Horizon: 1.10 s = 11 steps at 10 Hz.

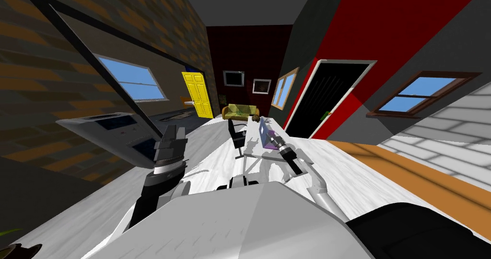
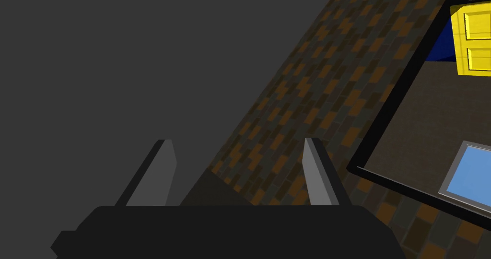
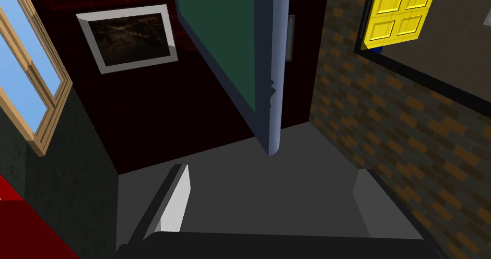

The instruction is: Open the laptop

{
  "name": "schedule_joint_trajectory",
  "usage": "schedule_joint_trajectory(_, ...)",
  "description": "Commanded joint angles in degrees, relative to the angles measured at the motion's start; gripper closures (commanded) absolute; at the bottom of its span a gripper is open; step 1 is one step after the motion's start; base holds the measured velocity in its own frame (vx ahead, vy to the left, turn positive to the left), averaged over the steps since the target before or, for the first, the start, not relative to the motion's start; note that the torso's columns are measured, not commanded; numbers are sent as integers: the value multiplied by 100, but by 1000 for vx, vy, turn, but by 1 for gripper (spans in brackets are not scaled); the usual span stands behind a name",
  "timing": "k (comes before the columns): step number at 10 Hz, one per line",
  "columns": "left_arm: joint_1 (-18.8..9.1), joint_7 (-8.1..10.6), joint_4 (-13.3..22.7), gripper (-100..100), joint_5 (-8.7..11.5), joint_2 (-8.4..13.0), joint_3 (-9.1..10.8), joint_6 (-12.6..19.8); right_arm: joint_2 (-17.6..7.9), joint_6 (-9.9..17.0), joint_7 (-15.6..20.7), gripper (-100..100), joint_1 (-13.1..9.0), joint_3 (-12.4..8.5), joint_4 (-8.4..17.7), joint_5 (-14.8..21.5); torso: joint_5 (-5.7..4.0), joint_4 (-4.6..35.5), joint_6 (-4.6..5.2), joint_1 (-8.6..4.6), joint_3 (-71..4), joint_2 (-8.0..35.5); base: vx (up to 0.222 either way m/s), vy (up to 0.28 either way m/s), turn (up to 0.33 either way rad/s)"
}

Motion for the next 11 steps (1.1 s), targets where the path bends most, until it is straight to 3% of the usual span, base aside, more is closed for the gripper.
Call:
schedule_joint_trajectory(1,0,0,0,0,0,0,0,0,-252,212,337,-100,-78,-99,282,384,2,0,1,11,-1,-1,24,159,-111)
schedule_joint_trajectory(7,1,0,0,0,0,-1,-1,0,-929,745,1066,-100,-300,-367,977,1258,8,-4,1,30,-9,-17,51,210,-95)
schedule_joint_trajectory(11,0,0,0,0,0,1,0,0,-1291,1020,1452,-100,-411,-509,1317,1722,5,0,-3,14,-2,-4,18,124,-42)
